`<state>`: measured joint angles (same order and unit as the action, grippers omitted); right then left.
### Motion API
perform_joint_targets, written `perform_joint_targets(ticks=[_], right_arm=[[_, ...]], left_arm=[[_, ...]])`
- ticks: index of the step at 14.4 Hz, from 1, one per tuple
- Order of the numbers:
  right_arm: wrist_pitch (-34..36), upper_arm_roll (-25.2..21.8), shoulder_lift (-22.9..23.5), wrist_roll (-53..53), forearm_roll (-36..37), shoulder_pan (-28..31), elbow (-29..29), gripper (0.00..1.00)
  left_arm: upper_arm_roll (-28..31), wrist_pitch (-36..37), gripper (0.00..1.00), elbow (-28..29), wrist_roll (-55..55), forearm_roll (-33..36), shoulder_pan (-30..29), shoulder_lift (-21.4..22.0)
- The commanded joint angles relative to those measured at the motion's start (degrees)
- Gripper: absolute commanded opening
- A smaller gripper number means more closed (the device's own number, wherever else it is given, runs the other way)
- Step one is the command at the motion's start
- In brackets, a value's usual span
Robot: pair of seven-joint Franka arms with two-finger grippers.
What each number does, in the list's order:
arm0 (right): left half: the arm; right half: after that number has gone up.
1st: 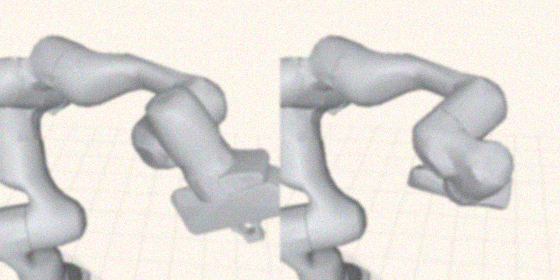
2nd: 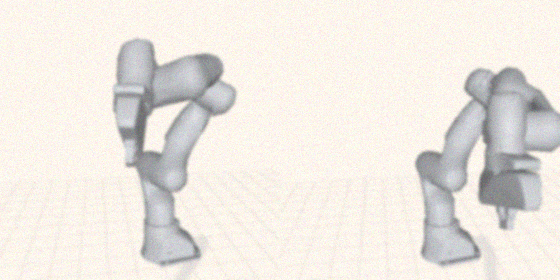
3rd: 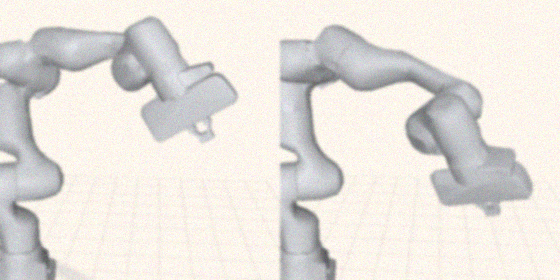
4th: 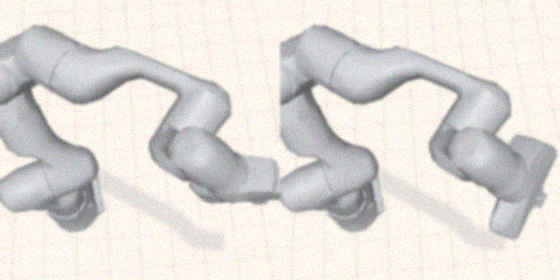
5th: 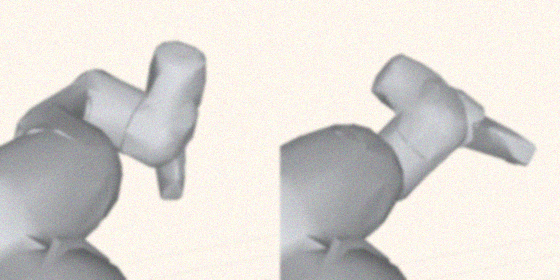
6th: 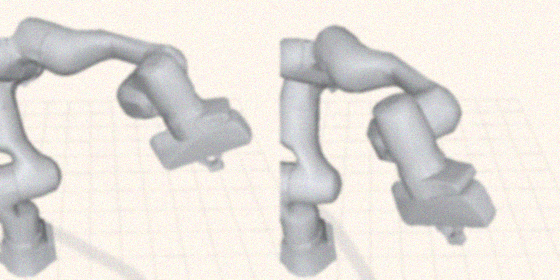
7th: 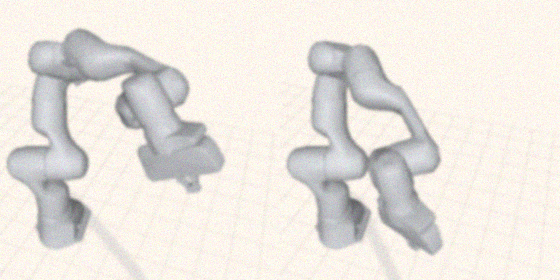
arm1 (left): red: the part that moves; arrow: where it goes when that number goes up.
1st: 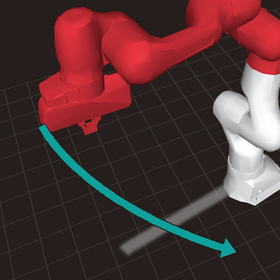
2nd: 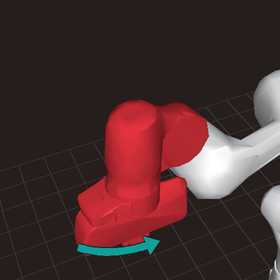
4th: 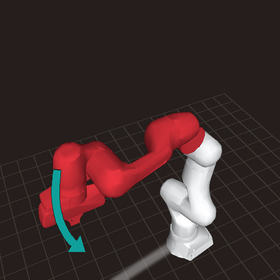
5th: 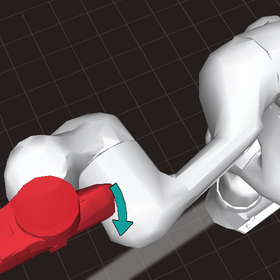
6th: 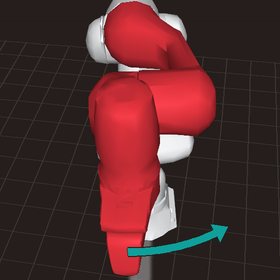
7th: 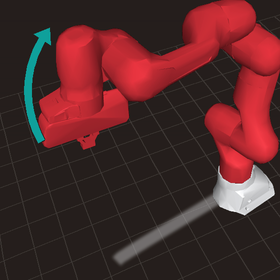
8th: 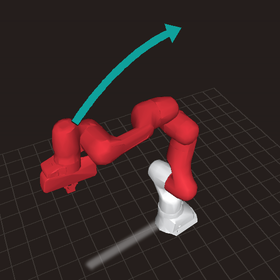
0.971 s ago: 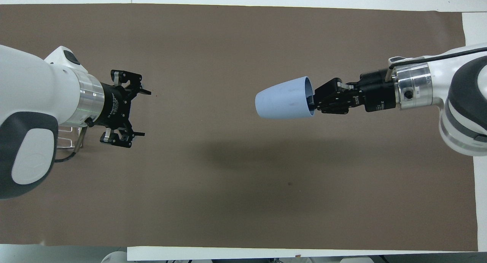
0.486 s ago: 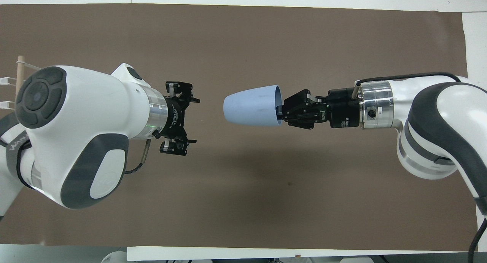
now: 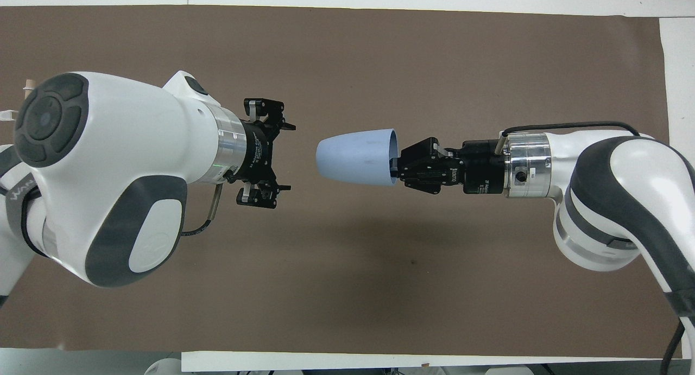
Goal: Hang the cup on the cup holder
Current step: 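Bring the cup toward the left gripper and close the left gripper on it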
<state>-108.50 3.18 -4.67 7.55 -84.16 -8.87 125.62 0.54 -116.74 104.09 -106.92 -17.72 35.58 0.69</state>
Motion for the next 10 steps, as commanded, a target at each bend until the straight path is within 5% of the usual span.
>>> perform_joint_targets(ticks=[1, 10], right_arm=[[-1.1, 0.1, -1.7, 1.3, -1.6, -0.2, 1.7, 0.0], [-7.5, 0.3, -0.7, 1.1, -4.4, -5.6, 1.6, 0.0]], left_arm=[[0.9, 1.3, 1.0, -2.3, -0.9, -0.8, 1.7, -1.3], [0.9, -0.3, 1.0, -8.0, -3.7, -1.0, 5.5, -5.9]])
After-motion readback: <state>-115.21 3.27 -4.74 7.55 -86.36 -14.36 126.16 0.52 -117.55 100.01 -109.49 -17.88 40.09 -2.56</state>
